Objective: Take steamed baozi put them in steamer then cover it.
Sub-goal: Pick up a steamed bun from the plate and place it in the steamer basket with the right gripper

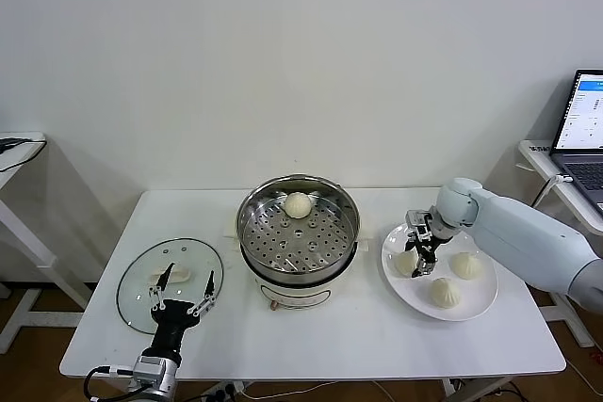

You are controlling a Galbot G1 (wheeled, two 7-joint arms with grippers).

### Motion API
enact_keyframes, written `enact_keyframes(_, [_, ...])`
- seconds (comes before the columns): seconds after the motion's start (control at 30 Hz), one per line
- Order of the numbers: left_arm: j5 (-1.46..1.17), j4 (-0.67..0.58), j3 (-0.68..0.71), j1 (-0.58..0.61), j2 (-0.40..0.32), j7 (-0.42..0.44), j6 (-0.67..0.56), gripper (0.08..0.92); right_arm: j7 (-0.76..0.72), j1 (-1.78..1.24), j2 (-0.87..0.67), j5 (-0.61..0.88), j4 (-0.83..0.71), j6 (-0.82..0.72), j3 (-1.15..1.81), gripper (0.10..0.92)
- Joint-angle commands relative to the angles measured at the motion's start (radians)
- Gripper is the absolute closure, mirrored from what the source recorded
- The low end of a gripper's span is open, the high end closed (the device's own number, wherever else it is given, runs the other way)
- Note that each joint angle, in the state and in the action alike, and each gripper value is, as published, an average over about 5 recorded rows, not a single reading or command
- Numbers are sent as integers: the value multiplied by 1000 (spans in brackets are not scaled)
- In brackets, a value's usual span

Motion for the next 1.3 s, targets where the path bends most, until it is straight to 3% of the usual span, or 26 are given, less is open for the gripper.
enact_keyframes(0.03, [0,-10,0,2,1,-3,3,177,-3,100,-66,84,74,-15,-55,313])
enact_keyframes(0.4, [3,-17,6,6,8,-3,0,177,4,694,-186,473,441,-158,-519,313])
enact_keyframes(0.67, [0,-38,15,8,24,-2,0,177,31,993,-91,676,593,-304,-684,313])
enact_keyframes(0.97, [-12,-33,6,1,37,3,1,177,101,952,213,795,517,-420,-636,313])
enact_keyframes(1.3, [-48,-16,-56,-2,55,10,0,177,131,738,504,764,277,-440,-538,313])
